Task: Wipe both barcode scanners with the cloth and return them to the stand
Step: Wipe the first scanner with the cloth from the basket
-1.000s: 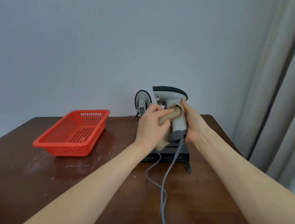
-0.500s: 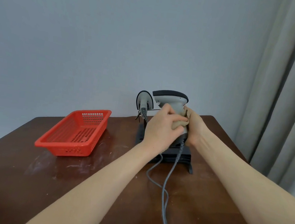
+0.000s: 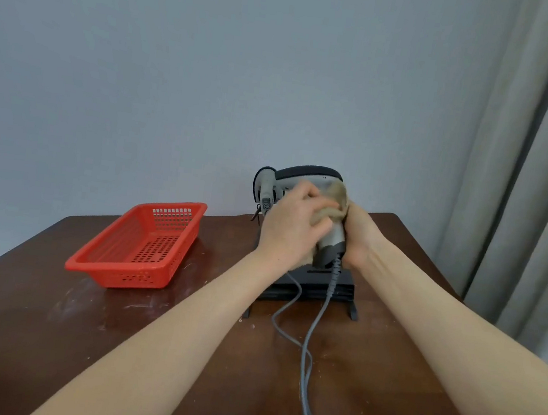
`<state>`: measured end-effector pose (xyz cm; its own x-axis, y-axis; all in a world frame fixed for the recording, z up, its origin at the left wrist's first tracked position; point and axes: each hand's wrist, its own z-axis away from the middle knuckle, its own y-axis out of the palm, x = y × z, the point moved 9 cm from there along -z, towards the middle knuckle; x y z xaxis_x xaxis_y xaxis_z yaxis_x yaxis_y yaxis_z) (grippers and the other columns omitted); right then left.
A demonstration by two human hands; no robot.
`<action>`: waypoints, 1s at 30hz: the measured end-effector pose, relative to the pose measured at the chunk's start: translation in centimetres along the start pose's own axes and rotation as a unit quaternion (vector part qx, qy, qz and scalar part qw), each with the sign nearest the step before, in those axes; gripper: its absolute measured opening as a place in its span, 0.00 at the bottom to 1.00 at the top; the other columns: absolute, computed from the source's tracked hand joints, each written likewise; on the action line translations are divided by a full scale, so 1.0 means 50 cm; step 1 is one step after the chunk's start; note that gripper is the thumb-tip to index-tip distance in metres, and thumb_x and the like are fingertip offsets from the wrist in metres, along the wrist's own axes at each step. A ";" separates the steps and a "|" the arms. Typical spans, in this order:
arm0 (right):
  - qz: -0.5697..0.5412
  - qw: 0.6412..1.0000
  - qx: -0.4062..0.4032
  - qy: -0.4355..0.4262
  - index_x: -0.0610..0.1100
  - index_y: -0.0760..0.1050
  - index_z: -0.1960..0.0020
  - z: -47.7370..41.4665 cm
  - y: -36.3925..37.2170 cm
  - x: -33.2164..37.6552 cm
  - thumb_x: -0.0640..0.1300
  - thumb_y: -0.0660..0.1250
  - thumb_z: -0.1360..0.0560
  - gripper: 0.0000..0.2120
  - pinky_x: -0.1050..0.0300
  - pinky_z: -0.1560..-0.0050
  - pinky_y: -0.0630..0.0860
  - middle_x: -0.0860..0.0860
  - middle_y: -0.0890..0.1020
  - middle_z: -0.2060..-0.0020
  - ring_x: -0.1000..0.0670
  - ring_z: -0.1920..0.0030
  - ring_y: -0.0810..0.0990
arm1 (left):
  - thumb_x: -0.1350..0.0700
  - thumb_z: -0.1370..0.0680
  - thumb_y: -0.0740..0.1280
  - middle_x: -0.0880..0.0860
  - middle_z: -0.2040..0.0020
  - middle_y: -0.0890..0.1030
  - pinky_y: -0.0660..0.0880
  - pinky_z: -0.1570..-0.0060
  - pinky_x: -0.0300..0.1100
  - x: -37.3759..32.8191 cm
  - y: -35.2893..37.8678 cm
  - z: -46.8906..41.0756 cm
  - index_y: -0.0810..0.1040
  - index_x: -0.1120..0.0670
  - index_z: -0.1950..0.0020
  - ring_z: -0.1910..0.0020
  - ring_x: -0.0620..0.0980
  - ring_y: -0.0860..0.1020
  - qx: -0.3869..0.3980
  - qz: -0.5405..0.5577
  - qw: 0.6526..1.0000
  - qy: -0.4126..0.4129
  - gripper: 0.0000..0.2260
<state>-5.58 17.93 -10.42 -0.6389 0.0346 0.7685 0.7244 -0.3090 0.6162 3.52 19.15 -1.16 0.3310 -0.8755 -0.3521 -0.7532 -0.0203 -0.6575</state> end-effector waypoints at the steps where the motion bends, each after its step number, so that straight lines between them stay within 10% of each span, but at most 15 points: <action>1: 0.007 1.000 -0.010 -0.002 0.43 0.80 0.58 0.001 0.001 -0.001 0.48 0.58 0.21 0.15 0.54 0.59 0.77 0.47 0.82 0.64 0.48 0.63 0.81 | 0.58 0.25 0.65 0.46 0.52 0.70 0.74 0.53 0.46 0.017 -0.011 -0.008 0.82 0.51 0.42 0.54 0.45 0.72 -0.022 0.005 1.000 -0.018 0.14; 7: 0.042 0.999 -0.028 -0.014 0.44 0.77 0.62 0.001 -0.019 0.021 0.54 0.59 0.21 0.19 0.60 0.68 0.77 0.48 0.82 0.71 0.51 0.71 0.81 | 0.60 0.28 0.67 0.46 0.54 0.72 0.65 0.59 0.29 -0.015 0.020 0.035 0.85 0.51 0.50 0.56 0.42 0.70 -0.003 0.040 0.999 0.024 0.11; 15: 0.023 0.999 -0.026 0.019 0.43 0.80 0.48 0.002 -0.012 -0.005 0.57 0.63 0.24 0.18 0.51 0.55 0.80 0.45 0.84 0.55 0.46 0.57 0.84 | 0.63 0.26 0.64 0.46 0.51 0.71 0.69 0.53 0.35 0.032 -0.002 0.005 0.82 0.52 0.43 0.53 0.43 0.71 -0.045 0.044 0.998 -0.014 0.15; 19: 0.032 0.999 -0.035 -0.004 0.41 0.79 0.58 0.011 -0.028 0.019 0.59 0.61 0.23 0.22 0.59 0.58 0.76 0.47 0.84 0.69 0.51 0.69 0.83 | 0.64 0.29 0.65 0.49 0.53 0.74 0.64 0.54 0.23 -0.003 0.027 0.049 0.85 0.53 0.51 0.54 0.42 0.72 -0.007 0.079 0.997 0.022 0.13; 30: 0.007 0.999 -0.021 0.026 0.42 0.80 0.59 0.012 -0.016 -0.008 0.60 0.60 0.23 0.23 0.57 0.66 0.78 0.47 0.83 0.67 0.49 0.68 0.83 | 0.65 0.29 0.66 0.44 0.55 0.74 0.69 0.51 0.36 0.005 0.035 0.042 0.85 0.53 0.55 0.52 0.45 0.74 0.019 0.092 0.996 0.003 0.11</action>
<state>-5.75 18.73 -11.12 -0.6424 -0.0189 0.7661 0.7225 -0.3481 0.5973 3.48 19.91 -3.82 0.1861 -0.8651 -0.4658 -0.7787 0.1593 -0.6069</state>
